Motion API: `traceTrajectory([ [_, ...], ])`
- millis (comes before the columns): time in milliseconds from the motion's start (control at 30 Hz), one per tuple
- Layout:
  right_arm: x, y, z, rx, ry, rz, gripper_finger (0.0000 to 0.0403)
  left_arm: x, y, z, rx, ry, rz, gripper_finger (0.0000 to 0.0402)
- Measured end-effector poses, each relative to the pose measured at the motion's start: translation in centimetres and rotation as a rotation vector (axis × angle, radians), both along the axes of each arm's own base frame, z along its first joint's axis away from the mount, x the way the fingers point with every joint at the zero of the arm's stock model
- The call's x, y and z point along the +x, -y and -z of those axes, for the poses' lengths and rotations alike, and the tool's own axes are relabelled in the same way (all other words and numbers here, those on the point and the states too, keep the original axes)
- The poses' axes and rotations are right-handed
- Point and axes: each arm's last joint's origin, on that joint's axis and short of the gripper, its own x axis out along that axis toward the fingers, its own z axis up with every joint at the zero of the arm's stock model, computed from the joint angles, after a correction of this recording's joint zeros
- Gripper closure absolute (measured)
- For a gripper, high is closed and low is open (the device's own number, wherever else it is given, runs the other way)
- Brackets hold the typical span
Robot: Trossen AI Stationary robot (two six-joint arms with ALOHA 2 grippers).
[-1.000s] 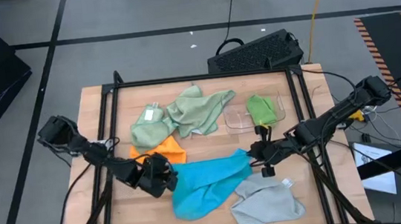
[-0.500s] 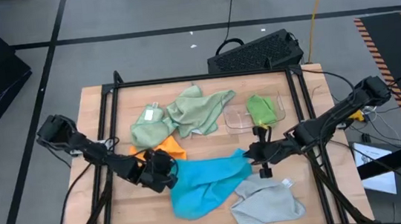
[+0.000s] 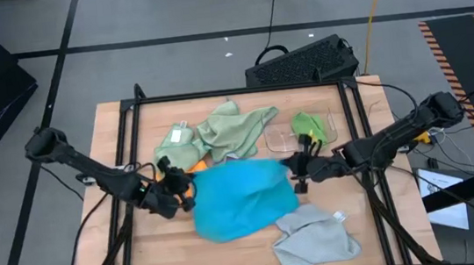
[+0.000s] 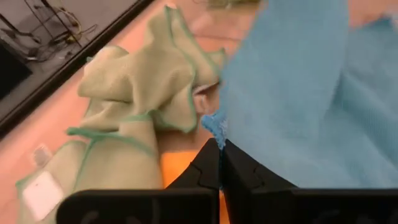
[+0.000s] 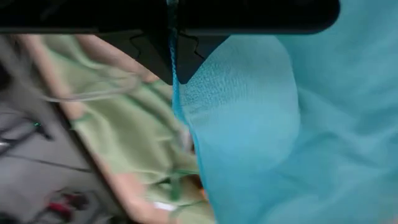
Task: Fold microfiber towels
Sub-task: Fold the blue microfiber cloth
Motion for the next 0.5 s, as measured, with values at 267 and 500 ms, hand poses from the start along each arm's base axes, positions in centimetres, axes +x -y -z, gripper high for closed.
traceTrajectory([
  [267, -0.4, 0.7, 2.0, -0.017, 0.052, 0.052, 0.0403, -0.5, 2.4, 1.3, -0.038, -0.040, 0.080, 0.0398],
  [500, -1.1, -0.4, 3.0, 0.095, 0.050, -0.051, 0.0403, -0.4, 5.1, 3.4, -0.046, -0.072, 0.167, 0.0389],
])
